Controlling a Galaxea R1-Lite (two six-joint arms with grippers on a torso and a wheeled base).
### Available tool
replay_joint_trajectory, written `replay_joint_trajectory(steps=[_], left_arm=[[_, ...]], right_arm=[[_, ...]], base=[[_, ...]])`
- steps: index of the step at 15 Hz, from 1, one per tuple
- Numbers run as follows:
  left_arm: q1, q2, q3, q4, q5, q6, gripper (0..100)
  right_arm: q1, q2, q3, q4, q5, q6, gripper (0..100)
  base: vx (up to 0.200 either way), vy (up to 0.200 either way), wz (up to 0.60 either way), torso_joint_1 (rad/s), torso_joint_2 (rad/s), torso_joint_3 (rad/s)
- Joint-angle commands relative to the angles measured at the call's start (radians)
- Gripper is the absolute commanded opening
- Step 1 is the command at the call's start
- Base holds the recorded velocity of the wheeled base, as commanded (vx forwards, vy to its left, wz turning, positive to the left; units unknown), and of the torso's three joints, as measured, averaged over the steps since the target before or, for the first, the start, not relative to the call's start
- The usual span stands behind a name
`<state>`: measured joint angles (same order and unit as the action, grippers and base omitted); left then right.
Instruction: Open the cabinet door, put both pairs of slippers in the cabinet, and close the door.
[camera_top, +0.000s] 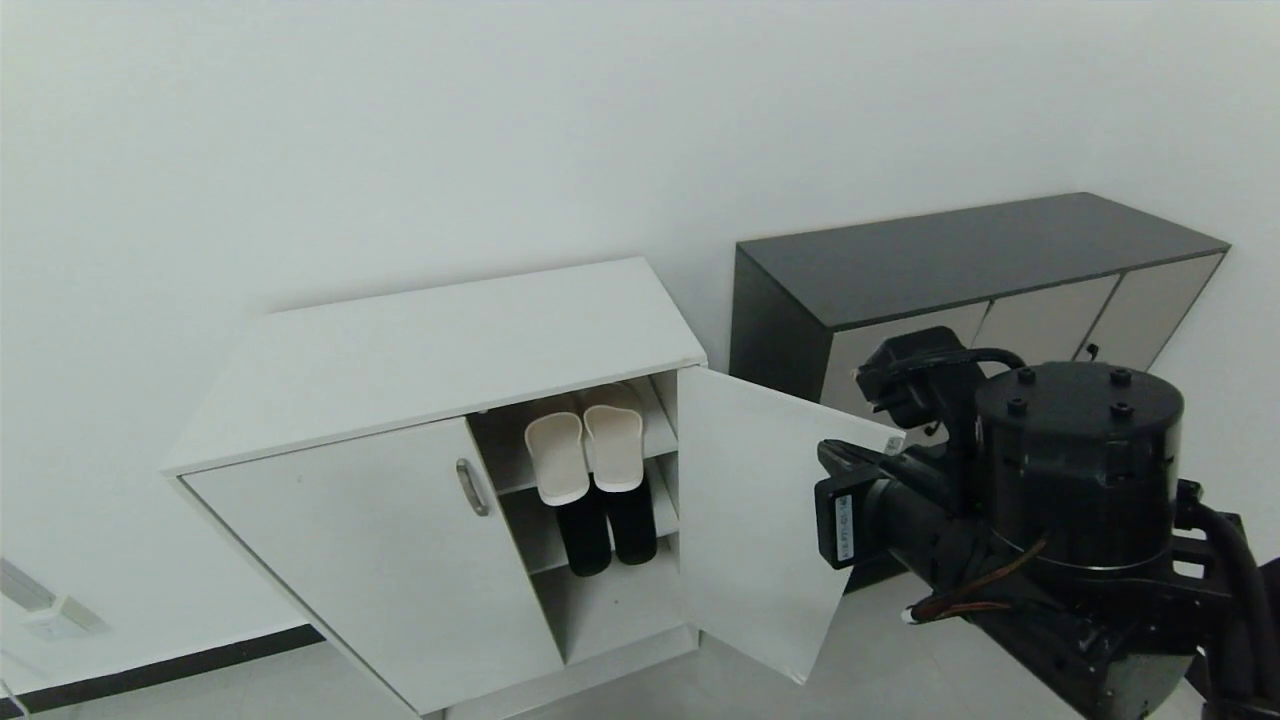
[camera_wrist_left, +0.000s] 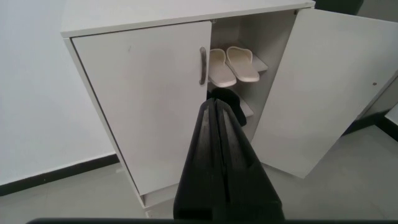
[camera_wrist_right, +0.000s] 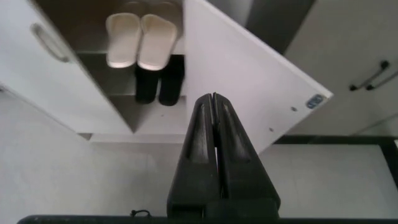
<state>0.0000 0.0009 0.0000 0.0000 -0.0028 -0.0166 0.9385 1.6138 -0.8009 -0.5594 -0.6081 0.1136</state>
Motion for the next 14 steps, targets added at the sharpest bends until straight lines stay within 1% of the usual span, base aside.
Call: replay_joint_trajectory(steps=[1,4,7,9,10,11,12,13,14], left_arm=[[0.000,0.001,0.000,0.000,0.000,0.000,0],[0.000,0.001,0.000,0.000,0.000,0.000,0],[0.000,0.001,0.000,0.000,-0.002,0.000,0],[0.000,0.001,0.000,0.000,0.000,0.001,0],[0.000,0.001,0.000,0.000,-0.002,0.003,0],[0.000,0.001,0.000,0.000,-0.002,0.001,0],[0.000,0.001,0.000,0.000,-0.002,0.001,0],[0.000,0.001,0.000,0.000,0.000,0.003,0],[0.000,0.001,0.000,0.000,-0.002,0.001,0]], right_arm=[[0.000,0.001,0.000,-0.001,0.001,0.000,0],[-0.018,-0.002,0.000,-0.001,-0.001,-0.003,0],[-0.040,-0.009,0.008,-0.002,-0.006,-0.017,0],[-0.124,-0.006,0.002,-0.002,0.018,-0.017,0],[-0.184,-0.005,-0.021,0.003,0.070,-0.014,0],[-0.260,0.003,-0.046,0.006,0.154,-0.012,0],[-0.300,0.018,-0.069,0.009,0.191,-0.012,0],[-0.379,0.072,-0.141,0.047,0.211,-0.012,0],[-0.438,0.121,-0.213,0.090,0.225,-0.009,0]], base=[[-0.200,0.000,0.00,0.007,0.00,-0.002],[-0.200,0.000,0.00,0.004,0.00,0.001],[0.000,0.000,0.00,0.000,0.00,0.000],[0.000,0.000,0.00,0.000,0.00,0.000],[0.000,0.000,0.00,0.000,0.00,0.000],[0.000,0.000,0.00,0.000,0.00,0.000],[0.000,0.000,0.00,0.000,0.00,0.000],[0.000,0.000,0.00,0.000,0.00,0.000],[0.000,0.000,0.00,0.000,0.00,0.000]])
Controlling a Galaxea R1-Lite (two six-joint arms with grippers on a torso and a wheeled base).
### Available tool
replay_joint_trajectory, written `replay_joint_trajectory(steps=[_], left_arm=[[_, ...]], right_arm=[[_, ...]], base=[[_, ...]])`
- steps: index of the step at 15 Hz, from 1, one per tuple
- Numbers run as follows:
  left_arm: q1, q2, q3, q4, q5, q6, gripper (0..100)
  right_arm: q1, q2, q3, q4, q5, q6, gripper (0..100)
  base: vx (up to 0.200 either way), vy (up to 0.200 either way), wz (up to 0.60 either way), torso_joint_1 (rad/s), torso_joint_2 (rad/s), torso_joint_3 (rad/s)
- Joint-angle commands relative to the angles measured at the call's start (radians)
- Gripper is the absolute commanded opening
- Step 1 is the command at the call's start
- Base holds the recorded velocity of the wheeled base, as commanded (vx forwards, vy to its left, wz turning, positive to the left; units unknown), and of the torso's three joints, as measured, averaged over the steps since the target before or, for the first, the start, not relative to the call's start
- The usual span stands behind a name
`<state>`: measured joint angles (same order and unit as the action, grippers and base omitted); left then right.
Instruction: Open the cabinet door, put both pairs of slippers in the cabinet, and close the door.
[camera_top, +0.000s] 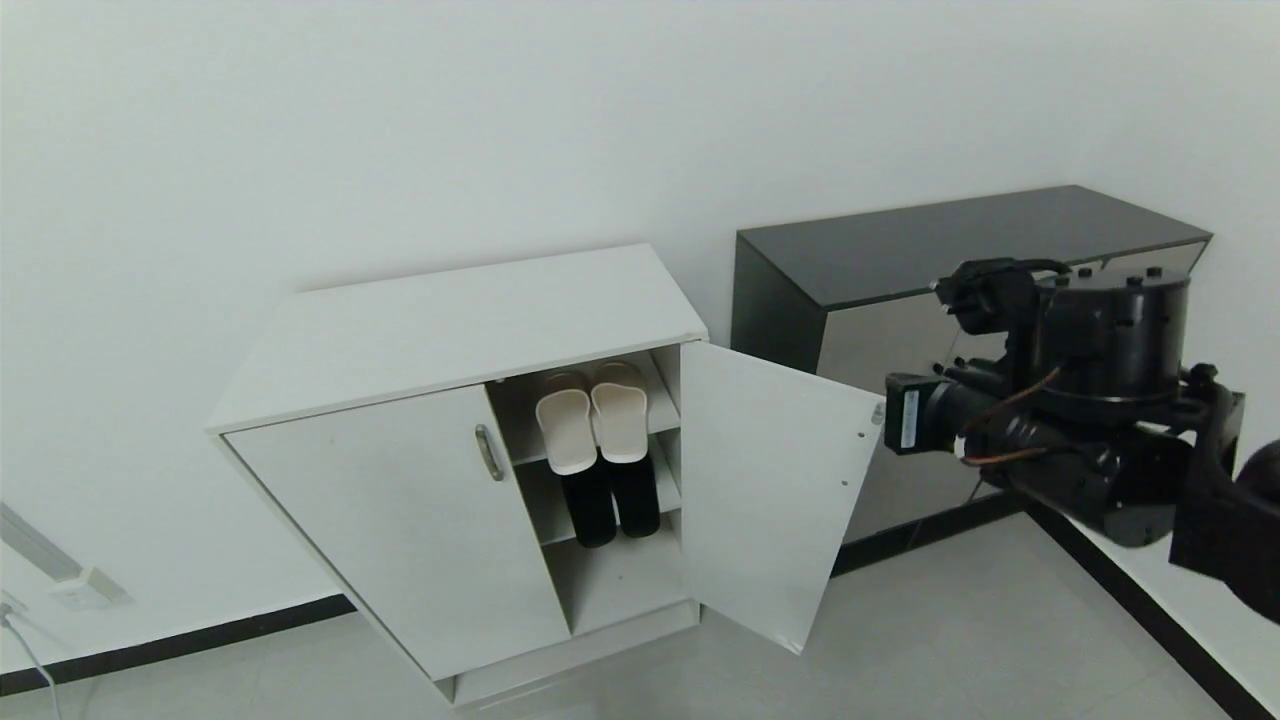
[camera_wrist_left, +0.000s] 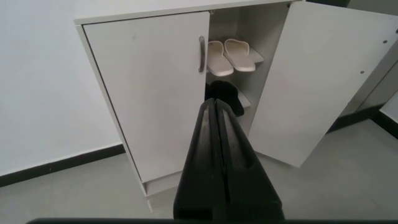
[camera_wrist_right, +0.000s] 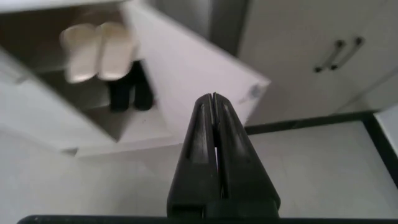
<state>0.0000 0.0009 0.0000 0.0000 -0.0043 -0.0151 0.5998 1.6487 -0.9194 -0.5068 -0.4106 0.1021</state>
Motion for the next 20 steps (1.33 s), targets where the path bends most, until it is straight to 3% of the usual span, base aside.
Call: replay_joint_trajectory(steps=[1,6,12,20], left_arm=[[0.000,0.001,0.000,0.000,0.000,0.000,0],[0.000,0.001,0.000,0.000,0.000,-0.002,0],[0.000,0.001,0.000,0.000,0.001,-0.003,0],[0.000,0.001,0.000,0.000,0.001,-0.003,0]], right_arm=[[-0.124,0.112,-0.127,0.051,0.042,0.004,0],[-0.221,0.298,-0.300,0.051,0.104,0.010,0],[-0.258,0.433,-0.427,0.056,0.138,0.047,0],[-0.290,0.528,-0.492,0.056,0.158,0.053,0]], base=[[0.000,0.000,0.00,0.000,0.00,0.000],[0.000,0.000,0.00,0.000,0.00,0.000],[0.000,0.000,0.00,0.000,0.00,0.000],[0.000,0.000,0.00,0.000,0.00,0.000]])
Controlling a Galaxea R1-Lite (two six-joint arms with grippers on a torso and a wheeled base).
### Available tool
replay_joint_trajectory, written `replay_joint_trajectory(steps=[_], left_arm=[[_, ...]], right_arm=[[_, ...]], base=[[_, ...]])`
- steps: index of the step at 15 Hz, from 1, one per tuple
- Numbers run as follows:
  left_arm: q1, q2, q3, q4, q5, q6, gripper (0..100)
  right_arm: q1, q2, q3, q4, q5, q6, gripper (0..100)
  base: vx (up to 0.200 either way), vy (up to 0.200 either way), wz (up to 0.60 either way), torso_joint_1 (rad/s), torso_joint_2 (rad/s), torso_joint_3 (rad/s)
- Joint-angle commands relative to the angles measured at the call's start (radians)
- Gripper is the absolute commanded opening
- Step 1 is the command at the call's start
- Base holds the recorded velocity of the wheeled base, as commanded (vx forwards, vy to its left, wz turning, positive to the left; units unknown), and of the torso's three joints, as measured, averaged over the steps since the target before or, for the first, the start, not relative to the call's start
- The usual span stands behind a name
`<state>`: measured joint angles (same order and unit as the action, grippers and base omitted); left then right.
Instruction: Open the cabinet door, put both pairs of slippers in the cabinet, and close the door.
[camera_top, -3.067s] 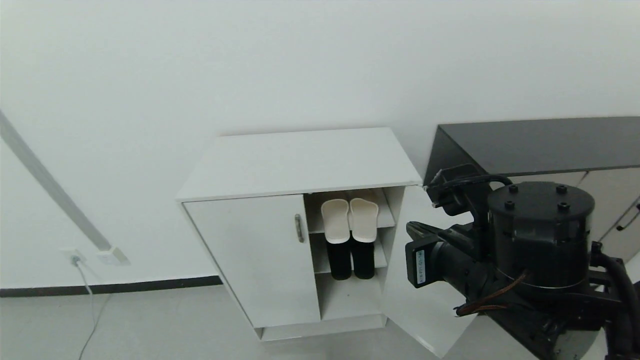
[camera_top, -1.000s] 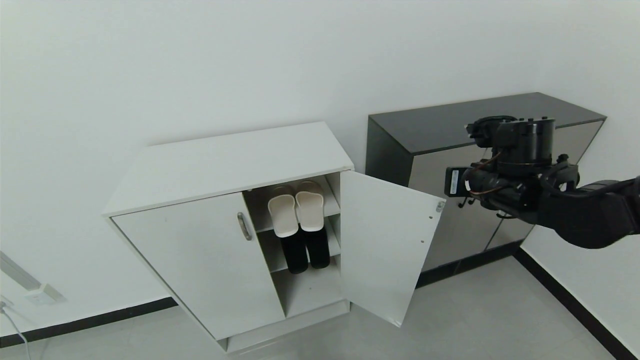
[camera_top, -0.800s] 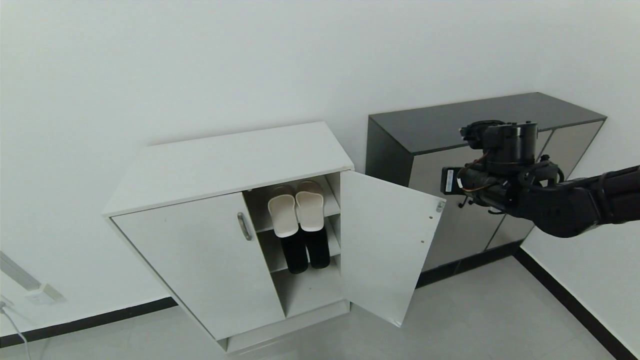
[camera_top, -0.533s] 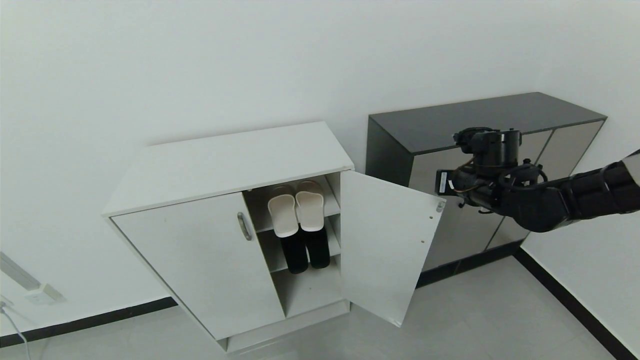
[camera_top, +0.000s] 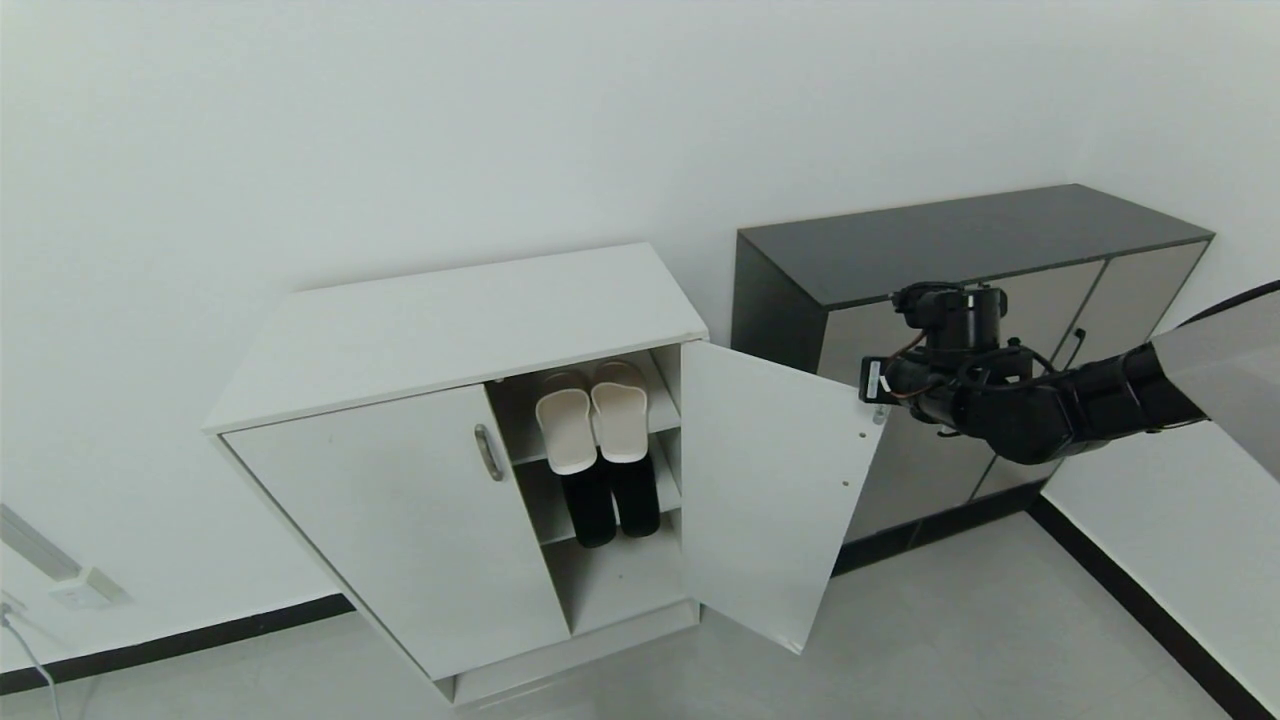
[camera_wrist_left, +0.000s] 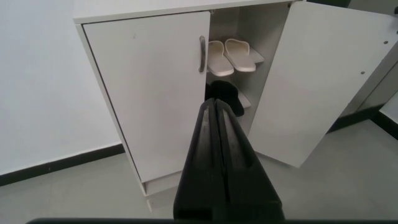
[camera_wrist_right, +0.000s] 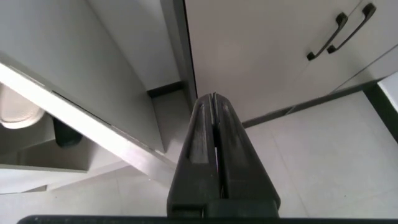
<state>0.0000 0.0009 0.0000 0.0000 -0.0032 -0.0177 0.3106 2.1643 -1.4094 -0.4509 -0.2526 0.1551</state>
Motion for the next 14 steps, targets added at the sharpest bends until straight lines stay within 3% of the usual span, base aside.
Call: replay_joint_trajectory(steps=[1,8,14], left_arm=[[0.000,0.001,0.000,0.000,0.000,-0.001,0],[0.000,0.001,0.000,0.000,0.000,-0.001,0],[0.000,0.001,0.000,0.000,0.000,0.001,0]], right_arm=[[-0.001,0.012,-0.002,0.000,0.001,0.000,0],[0.013,-0.006,0.020,0.001,0.001,0.004,0],[0.111,-0.156,0.191,-0.006,0.003,0.007,0]], base=[[0.000,0.000,0.00,0.000,0.00,0.000],[0.000,0.000,0.00,0.000,0.00,0.000],[0.000,0.000,0.00,0.000,0.00,0.000]])
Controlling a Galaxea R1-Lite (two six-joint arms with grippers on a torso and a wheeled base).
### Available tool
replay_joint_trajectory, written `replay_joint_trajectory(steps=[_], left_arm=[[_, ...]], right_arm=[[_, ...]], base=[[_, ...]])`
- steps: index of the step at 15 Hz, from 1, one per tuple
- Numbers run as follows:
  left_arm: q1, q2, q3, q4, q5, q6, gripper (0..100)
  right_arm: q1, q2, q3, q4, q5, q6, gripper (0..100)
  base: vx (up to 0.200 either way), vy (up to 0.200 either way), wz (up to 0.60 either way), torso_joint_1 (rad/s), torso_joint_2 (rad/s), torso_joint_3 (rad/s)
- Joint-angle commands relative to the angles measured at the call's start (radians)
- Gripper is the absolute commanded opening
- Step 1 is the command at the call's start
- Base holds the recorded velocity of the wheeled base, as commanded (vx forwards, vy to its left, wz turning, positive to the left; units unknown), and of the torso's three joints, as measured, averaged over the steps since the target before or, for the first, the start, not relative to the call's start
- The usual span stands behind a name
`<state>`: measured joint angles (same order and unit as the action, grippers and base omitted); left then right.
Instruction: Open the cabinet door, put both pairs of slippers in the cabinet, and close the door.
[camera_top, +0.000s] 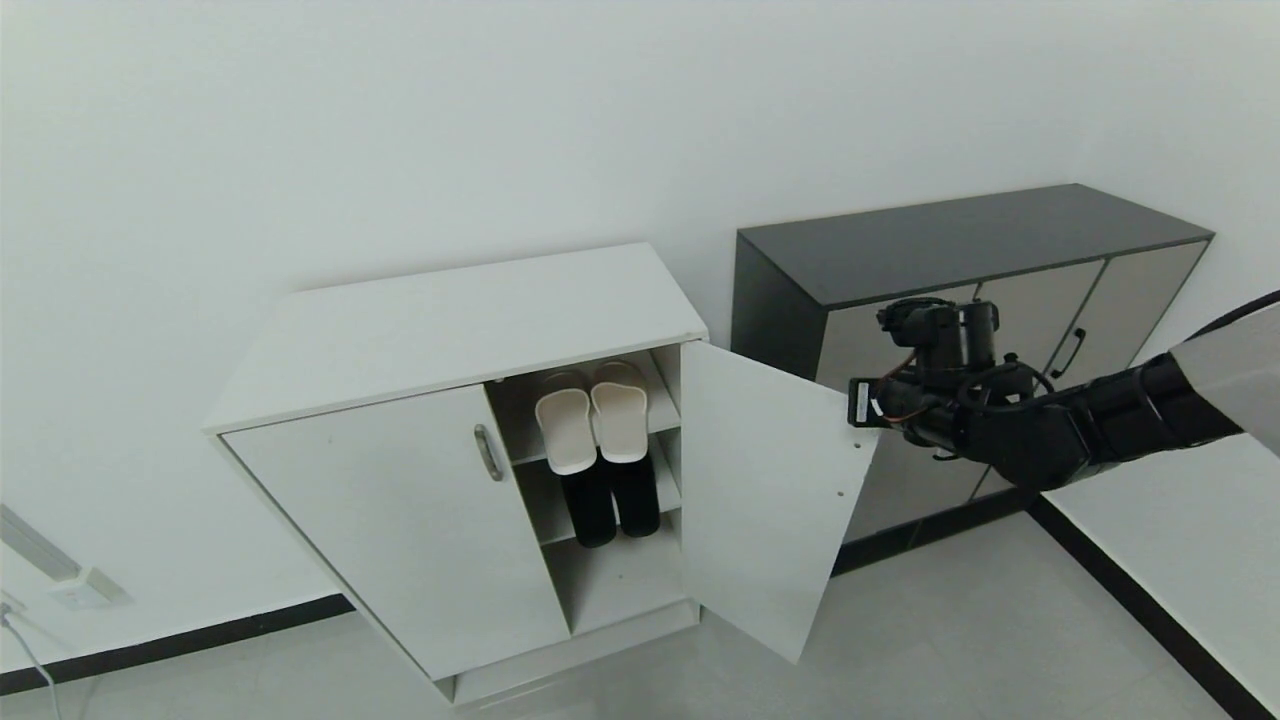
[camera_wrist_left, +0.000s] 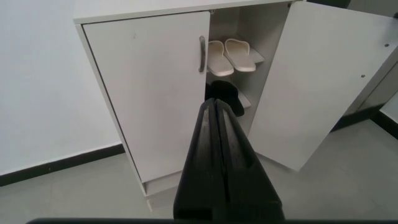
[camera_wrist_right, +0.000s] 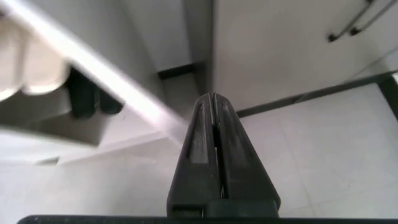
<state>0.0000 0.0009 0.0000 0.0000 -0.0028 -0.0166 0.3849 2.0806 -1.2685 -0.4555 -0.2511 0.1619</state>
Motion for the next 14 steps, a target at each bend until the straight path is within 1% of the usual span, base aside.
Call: replay_joint_trajectory(steps=[1,5,7,9,11,14], left_arm=[[0.000,0.001,0.000,0.000,0.000,0.000,0],[0.000,0.001,0.000,0.000,0.000,0.000,0],[0.000,0.001,0.000,0.000,0.000,0.000,0],[0.000,0.001,0.000,0.000,0.000,0.000,0],[0.000,0.001,0.000,0.000,0.000,0.000,0],[0.000,0.001,0.000,0.000,0.000,0.000,0]], right_arm=[[0.069,-0.105,0.083,-0.002,0.001,0.002,0],[0.186,-0.172,0.173,-0.006,-0.004,0.033,0],[0.183,-0.172,0.169,-0.029,-0.007,0.030,0],[0.124,-0.149,0.138,-0.031,-0.002,0.028,0],[0.085,-0.109,0.132,-0.034,0.001,0.028,0],[0.072,-0.065,0.135,-0.037,0.003,0.033,0]], base=[[0.000,0.000,0.00,0.000,0.00,0.000],[0.000,0.000,0.00,0.000,0.00,0.000],[0.000,0.000,0.00,0.000,0.00,0.000],[0.000,0.000,0.00,0.000,0.00,0.000],[0.000,0.000,0.00,0.000,0.00,0.000],[0.000,0.000,0.00,0.000,0.00,0.000]])
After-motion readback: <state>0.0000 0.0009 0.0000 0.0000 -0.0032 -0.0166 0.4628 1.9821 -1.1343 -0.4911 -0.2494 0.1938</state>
